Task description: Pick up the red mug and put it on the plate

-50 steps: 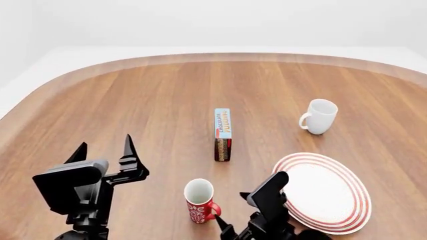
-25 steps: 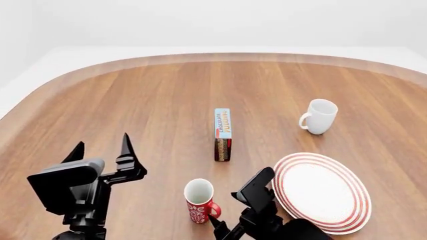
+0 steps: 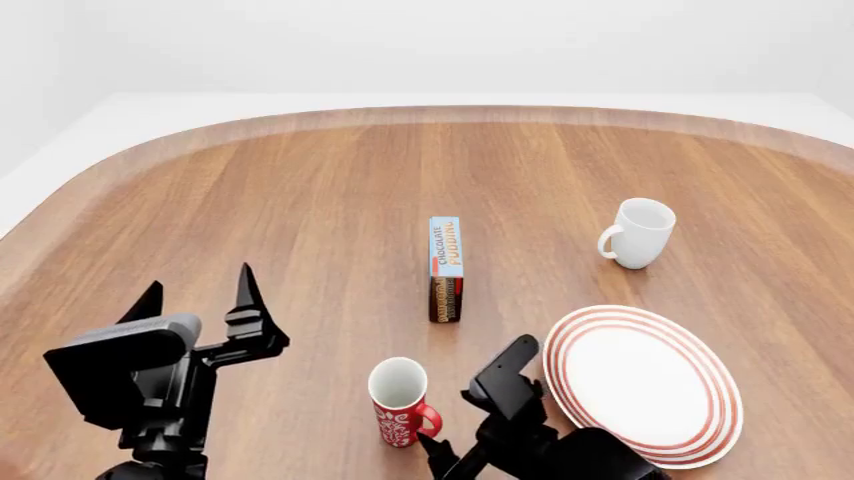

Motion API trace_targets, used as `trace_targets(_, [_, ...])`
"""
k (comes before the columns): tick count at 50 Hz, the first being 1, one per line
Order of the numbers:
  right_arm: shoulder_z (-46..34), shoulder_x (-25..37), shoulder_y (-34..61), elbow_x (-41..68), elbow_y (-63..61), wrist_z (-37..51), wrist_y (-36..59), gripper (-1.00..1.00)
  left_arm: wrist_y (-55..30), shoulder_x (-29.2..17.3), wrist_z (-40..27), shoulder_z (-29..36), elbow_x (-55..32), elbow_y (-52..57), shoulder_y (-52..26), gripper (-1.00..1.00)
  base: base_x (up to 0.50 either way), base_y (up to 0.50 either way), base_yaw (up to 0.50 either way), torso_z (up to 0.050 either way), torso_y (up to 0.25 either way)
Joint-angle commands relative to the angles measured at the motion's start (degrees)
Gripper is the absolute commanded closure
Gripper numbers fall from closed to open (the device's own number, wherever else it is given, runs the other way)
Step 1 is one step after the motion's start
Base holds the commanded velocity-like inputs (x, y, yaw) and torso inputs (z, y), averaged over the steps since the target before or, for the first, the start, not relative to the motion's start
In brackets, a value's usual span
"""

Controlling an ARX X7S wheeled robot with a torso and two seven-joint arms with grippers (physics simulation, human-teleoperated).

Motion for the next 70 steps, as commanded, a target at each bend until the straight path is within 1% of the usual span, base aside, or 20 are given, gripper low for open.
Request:
trace_targets(1, [-1.0,-0.9,1.5,0.0,4.1,-1.6,-0.8,-1.0,0.1,-0.2,-0.2,0.1,-0.3,-0.4,-0.3,-1.0,0.0,0.0,0.0,0.0,0.0])
trace_targets(17, [-3.6,-2.2,2.5,0.3,5.0,-4.1,-0.4,-1.0,0.0,-0.6,-0.5,0.0,-1.1,0.0,-0.2,-1.0,0.0,0.0,0.0,0.0,0.0])
trace_targets(25, [-3.3,-2.5,3.2,0.5,6.4,-3.9,-1.0,-1.0,0.1,-0.8,-0.6,0.1,-1.3,0.1,-0.2,-1.0,0.0,0.0,0.0,0.0,0.0])
trace_targets(26, [-3.3,-2.5,3.1,0.6,6.3,-3.8,-1.0,1.0,0.1,-0.8,-0.6,0.0,-1.3,0.1,-0.2,-1.0,0.0,0.0,0.0,0.0,0.0])
trace_targets(35, [-2.8,-2.0,2.6,0.8,4.4,-2.5,-0.5,1.0,0.0,-1.1,-0.8,0.0,-1.8,0.5,-0.1,-1.0,0.0,0.0,0.0,0.0,0.0])
trace_targets(40, [-1.1,-2.4,2.9,-0.8,5.2,2.5,-0.8,1.0,0.1,-1.2,-0.9,0.0,-1.8,0.6,-0.1,-1.0,0.0,0.0,0.0,0.0,0.0])
trace_targets(43, [-0.6,-2.1,2.4,-2.4,2.6,6.0,-1.2,1.0,0.1,-1.2,-1.0,0.0,-1.9,0.6,-0.1,-1.0,0.0,0.0,0.0,0.0,0.0])
trace_targets(44, [-0.3,-2.0,2.2,-2.6,1.7,6.9,-1.2,1.0,0.1,-1.2,-1.0,0.0,-1.9,0.5,-0.1,-1.0,0.0,0.0,0.0,0.0,0.0])
trace_targets(47, [-1.9,-0.9,1.9,-7.6,-1.8,12.3,-1.2,1.0,0.2,-1.3,-1.0,0.1,-1.9,0.5,-0.2,-1.0,0.0,0.0,0.0,0.0,0.0])
trace_targets(51, [-0.3,1.3,-0.9,-9.6,-9.8,16.5,-4.4,1.0,0.1,-1.4,-1.2,0.1,-2.1,0.6,-0.2,-1.0,0.0,0.0,0.0,0.0,0.0])
trace_targets(55, [0.5,1.9,-1.5,-11.6,-14.7,19.8,-5.7,1.0,0.2,-1.5,-1.2,0.1,-2.2,0.8,0.0,-1.0,0.0,0.0,0.0,0.0,0.0])
trace_targets(60, [2.9,2.6,-3.1,-11.9,-20.0,22.9,-7.3,1.0,0.1,-1.6,-1.3,0.1,-2.4,1.1,0.1,-1.0,0.0,0.0,0.0,0.0,0.0])
trace_targets(70, [10.7,6.4,-9.9,-9.3,-33.7,27.9,-4.8,1.0,0.4,-1.8,-1.3,0.4,-2.5,1.3,0.3,-1.0,0.0,0.0,0.0,0.0,0.002])
